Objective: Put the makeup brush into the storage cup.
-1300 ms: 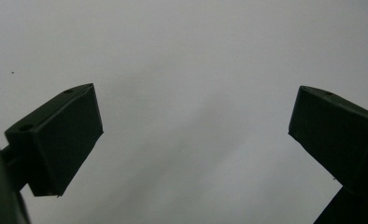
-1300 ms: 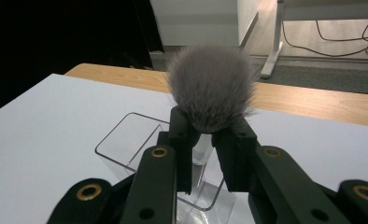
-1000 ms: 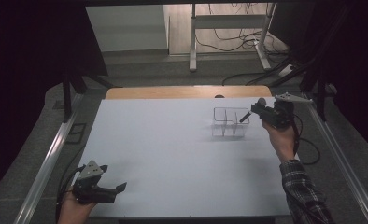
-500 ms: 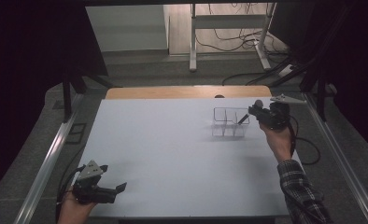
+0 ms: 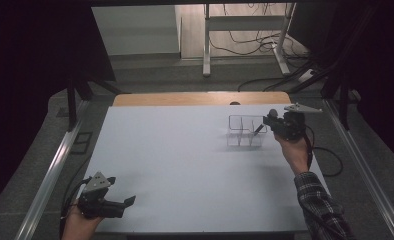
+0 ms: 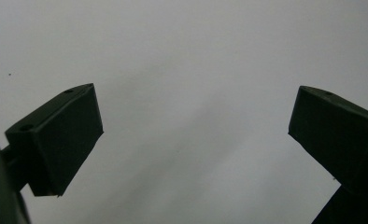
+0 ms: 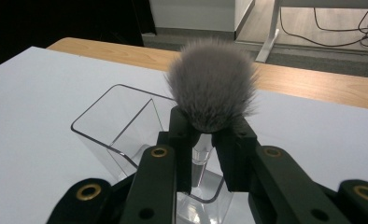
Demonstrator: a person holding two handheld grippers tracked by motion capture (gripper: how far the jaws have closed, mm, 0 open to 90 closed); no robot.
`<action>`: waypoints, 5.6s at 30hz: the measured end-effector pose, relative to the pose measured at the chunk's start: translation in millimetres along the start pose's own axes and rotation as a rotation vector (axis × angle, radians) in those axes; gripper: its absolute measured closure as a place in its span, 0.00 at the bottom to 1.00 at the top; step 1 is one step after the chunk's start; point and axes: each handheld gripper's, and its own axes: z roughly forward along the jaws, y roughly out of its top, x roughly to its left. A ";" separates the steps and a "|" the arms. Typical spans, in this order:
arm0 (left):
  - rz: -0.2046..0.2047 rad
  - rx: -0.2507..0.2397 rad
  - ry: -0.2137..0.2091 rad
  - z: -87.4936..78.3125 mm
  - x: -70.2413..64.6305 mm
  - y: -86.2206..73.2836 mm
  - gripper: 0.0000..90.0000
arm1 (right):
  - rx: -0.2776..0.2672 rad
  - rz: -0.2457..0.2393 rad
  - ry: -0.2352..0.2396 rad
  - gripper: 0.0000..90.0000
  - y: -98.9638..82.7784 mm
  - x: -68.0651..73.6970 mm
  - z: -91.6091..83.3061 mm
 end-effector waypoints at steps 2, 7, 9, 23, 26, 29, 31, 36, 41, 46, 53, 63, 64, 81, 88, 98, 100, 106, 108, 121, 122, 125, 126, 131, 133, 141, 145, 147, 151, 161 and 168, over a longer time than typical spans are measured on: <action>0.000 0.001 0.000 0.1 -0.1 0.0 0.04 | 0.005 -0.007 -0.002 0.85 -1.1 0.3 1.4; 0.000 0.002 -0.001 0.4 0.1 0.0 0.04 | 0.010 -0.012 -0.006 0.85 -3.3 0.8 4.5; 0.000 0.002 -0.002 0.5 0.2 0.0 0.04 | 0.015 -0.016 -0.007 0.85 -4.0 1.0 5.5; 0.000 0.006 -0.005 1.2 0.1 -0.1 0.04 | 0.049 -0.031 -0.011 0.84 -9.9 3.3 15.3; -0.001 0.006 -0.005 1.1 0.1 -0.1 0.04 | 0.038 -0.032 -0.035 0.58 -8.7 4.1 15.0; -0.001 0.007 -0.005 0.9 0.1 -0.1 0.04 | 0.015 -0.033 -0.054 0.37 -6.3 4.6 14.7; 0.000 0.008 -0.005 0.9 0.0 -0.1 0.04 | 0.028 -0.044 -0.042 0.24 -5.5 4.0 16.6; 0.000 0.007 -0.005 0.6 -0.2 0.0 0.04 | 0.073 -0.035 -0.037 0.07 -6.6 2.3 21.9; 0.000 0.006 -0.004 0.6 -0.4 0.1 0.04 | 0.125 -0.040 -0.033 0.01 -6.0 2.3 22.4; 0.002 0.005 -0.004 0.5 -0.4 0.1 0.04 | 0.131 -0.037 -0.011 0.00 -5.4 1.5 20.4; 0.008 0.008 -0.001 0.8 -0.8 0.5 0.04 | 0.161 -0.059 0.012 0.00 -5.9 3.3 20.2; 0.007 0.003 -0.001 0.3 -0.5 0.3 0.04 | 0.178 -0.076 0.015 0.00 -4.8 7.6 17.9; 0.008 0.003 0.000 0.2 -0.4 0.4 0.04 | 0.176 -0.076 0.015 0.00 -4.8 7.9 17.6; 0.006 -0.006 -0.002 -0.6 0.0 0.4 0.03 | 0.194 -0.097 0.036 0.00 -5.0 13.1 5.7; -0.001 -0.030 -0.009 -2.0 0.6 0.4 0.02 | 0.202 -0.106 0.045 0.00 -7.1 15.4 2.0; -0.009 -0.043 -0.015 -2.7 1.7 0.1 0.01 | 0.205 -0.108 0.045 0.00 -9.5 17.8 -5.4; -0.012 -0.043 -0.018 -3.0 1.7 0.2 0.01 | 0.211 -0.110 0.046 0.00 -10.6 18.2 -6.4; -0.001 -0.043 -0.015 -2.8 1.2 0.2 0.01 | 0.221 -0.109 0.045 0.00 -13.2 20.9 -8.9; 0.006 -0.039 -0.012 -2.4 0.7 0.2 0.01 | 0.219 -0.108 0.044 0.00 -13.8 21.8 -9.8; 0.015 -0.028 -0.006 -1.5 -0.5 0.5 0.02 | 0.209 -0.088 0.047 0.00 -19.7 22.0 -18.9; 0.016 -0.027 -0.005 -1.5 -0.6 0.5 0.02 | 0.209 -0.087 0.048 0.00 -20.8 21.7 -19.3; 0.016 -0.027 -0.004 -1.7 -0.5 0.4 0.02 | 0.208 -0.077 0.069 0.00 -23.9 22.8 -20.2; 0.016 -0.026 -0.004 -1.8 -0.4 0.3 0.02 | 0.206 -0.077 0.075 0.00 -24.6 23.0 -20.6; 0.018 -0.026 -0.002 -1.7 -0.7 0.3 0.02 | 0.204 -0.087 0.074 0.00 -28.8 26.3 -24.6; 0.017 -0.025 -0.004 -1.8 -0.8 0.3 0.02 | 0.205 -0.090 0.074 0.00 -30.3 27.1 -25.9; 0.018 -0.025 -0.002 -2.0 -1.2 0.4 0.01 | 0.204 -0.098 0.074 0.00 -36.8 28.5 -32.1; 0.018 -0.024 -0.002 -1.9 -1.2 0.4 0.01 | 0.201 -0.091 0.073 0.00 -40.2 27.9 -36.2; 0.019 -0.023 -0.002 -1.9 -1.3 0.5 0.01 | 0.201 -0.090 0.073 0.00 -41.8 27.9 -38.0; 0.020 -0.023 -0.002 -1.9 -1.4 0.5 0.01 | 0.195 -0.092 0.077 0.00 -45.5 28.9 -42.8; 0.022 -0.021 -0.001 -1.6 -1.6 0.6 0.01 | 0.194 -0.095 0.089 0.00 -56.5 32.7 -53.9; 0.022 -0.021 -0.001 -1.6 -1.6 0.6 0.01 | 0.189 -0.097 0.093 0.00 -59.8 34.3 -60.9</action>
